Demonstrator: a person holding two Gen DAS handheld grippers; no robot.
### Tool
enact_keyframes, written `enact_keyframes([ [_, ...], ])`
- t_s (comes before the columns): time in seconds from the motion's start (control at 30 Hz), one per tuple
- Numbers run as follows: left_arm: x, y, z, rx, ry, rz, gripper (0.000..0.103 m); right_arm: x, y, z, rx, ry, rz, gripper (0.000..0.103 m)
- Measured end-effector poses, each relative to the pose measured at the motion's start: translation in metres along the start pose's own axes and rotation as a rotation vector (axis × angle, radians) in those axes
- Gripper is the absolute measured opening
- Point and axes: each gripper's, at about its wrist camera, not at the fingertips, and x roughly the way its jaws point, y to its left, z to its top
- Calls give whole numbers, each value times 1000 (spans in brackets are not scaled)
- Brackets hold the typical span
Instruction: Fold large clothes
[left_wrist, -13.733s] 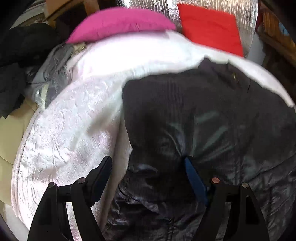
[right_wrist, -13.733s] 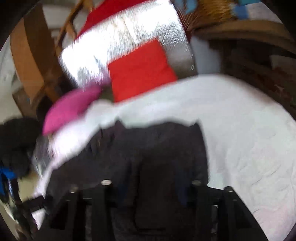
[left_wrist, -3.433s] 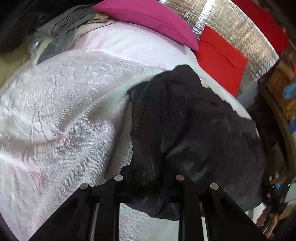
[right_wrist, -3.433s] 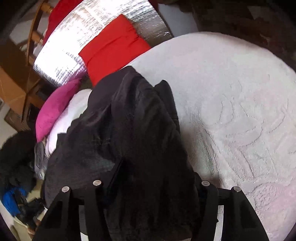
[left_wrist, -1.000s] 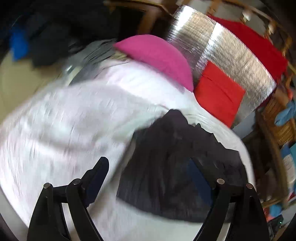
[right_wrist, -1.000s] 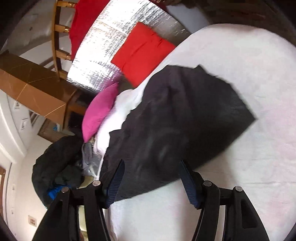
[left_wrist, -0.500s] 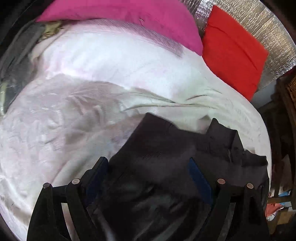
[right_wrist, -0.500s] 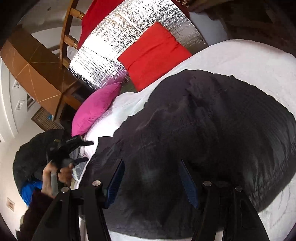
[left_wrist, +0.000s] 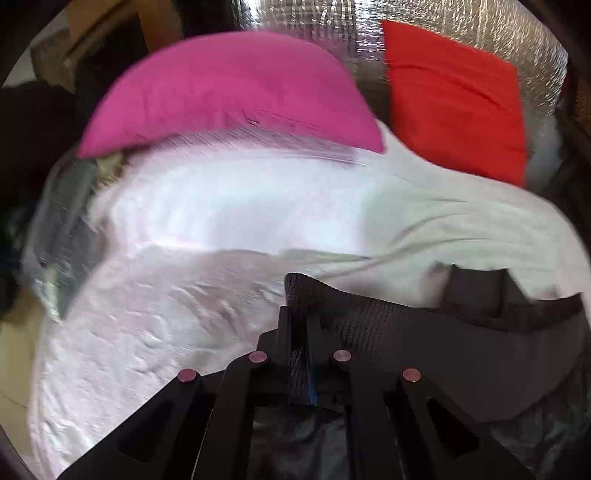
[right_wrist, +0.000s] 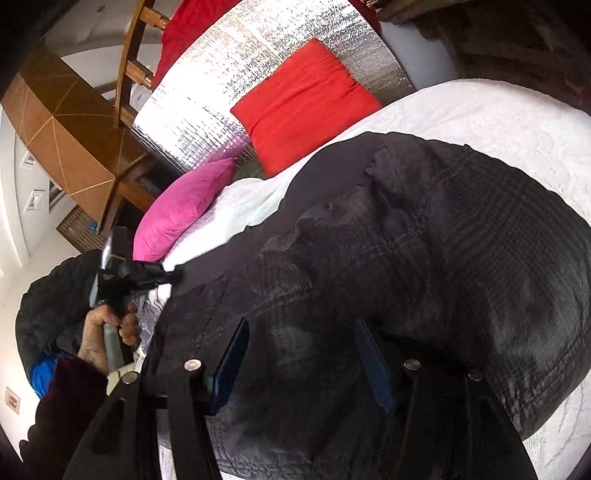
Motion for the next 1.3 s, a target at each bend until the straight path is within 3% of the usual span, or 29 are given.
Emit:
enact_keyframes([
  [0.07,5,-2,-2,5,-15,34,7,0,0,0,-1,-1,-1,64],
  [0.2,12,-9,-13,14,54,-63,13,1,-1,1,-4,8,-7,64],
  [0.23,7,-7,-14,13,64,-66,21,0,-1,1,-1,8,-3,64],
  [0.27,1,-3,-15,6,65,-68,38,-1,-2,2,8,10,5,64],
  [0.33,-20,11,-18,-27,41,-75,64,-4,-5,5,32,20,25,64],
  [0.37,-35,19,-23,-42,18,-80,66,-5,-7,7,41,19,34,64],
  [0.43,-65,31,-38,-33,-23,-99,66,-16,-9,11,60,-15,58,69],
  [0.5,-92,38,-61,-12,-59,-102,66,-31,-13,15,77,-76,83,81],
  [0.57,-118,45,-99,-13,-99,-97,76,-41,-15,18,85,-111,83,81],
  [0.63,-130,48,-135,-20,-99,-83,76,-39,-21,20,94,-75,40,81],
  [0.7,-130,50,-164,-43,-85,-66,76,-25,-32,19,130,17,3,79],
  [0.8,-104,47,-196,-83,38,-37,76,-30,-41,20,169,14,26,79],
  [1.0,-97,72,-214,-250,38,-111,76,-69,-34,25,135,-110,77,81],
  [1.1,-98,89,-218,-354,30,-134,76,-49,-47,20,170,22,32,80],
  [1.2,-106,94,-217,-361,-9,-80,76,-52,-46,19,148,18,22,80],
  [1.3,-104,100,-216,-360,-11,-25,76,-74,-40,23,92,-72,18,80],
])
